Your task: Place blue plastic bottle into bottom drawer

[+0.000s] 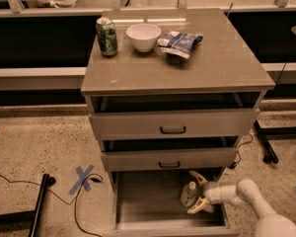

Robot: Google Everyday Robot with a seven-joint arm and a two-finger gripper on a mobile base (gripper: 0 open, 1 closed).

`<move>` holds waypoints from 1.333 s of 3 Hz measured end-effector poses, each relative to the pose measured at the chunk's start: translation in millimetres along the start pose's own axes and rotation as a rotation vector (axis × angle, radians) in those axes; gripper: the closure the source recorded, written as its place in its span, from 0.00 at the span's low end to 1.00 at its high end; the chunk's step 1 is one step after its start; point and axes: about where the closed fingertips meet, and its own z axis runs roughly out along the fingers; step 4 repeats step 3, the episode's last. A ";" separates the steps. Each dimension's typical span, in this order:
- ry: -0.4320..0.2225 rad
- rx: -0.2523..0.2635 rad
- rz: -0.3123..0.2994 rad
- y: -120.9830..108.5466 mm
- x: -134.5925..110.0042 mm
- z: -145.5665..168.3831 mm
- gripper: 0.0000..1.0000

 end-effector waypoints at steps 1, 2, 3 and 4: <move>-0.096 -0.001 -0.055 1.7 -24.7 -1.5 0.00; -0.160 0.079 -0.036 5.6 -53.5 -23.3 0.00; -0.160 0.079 -0.036 5.6 -53.5 -23.3 0.00; -0.160 0.079 -0.036 5.6 -53.5 -23.3 0.00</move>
Offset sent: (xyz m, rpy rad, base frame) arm -0.0184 -0.0365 0.0971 0.1907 -0.0936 -0.2373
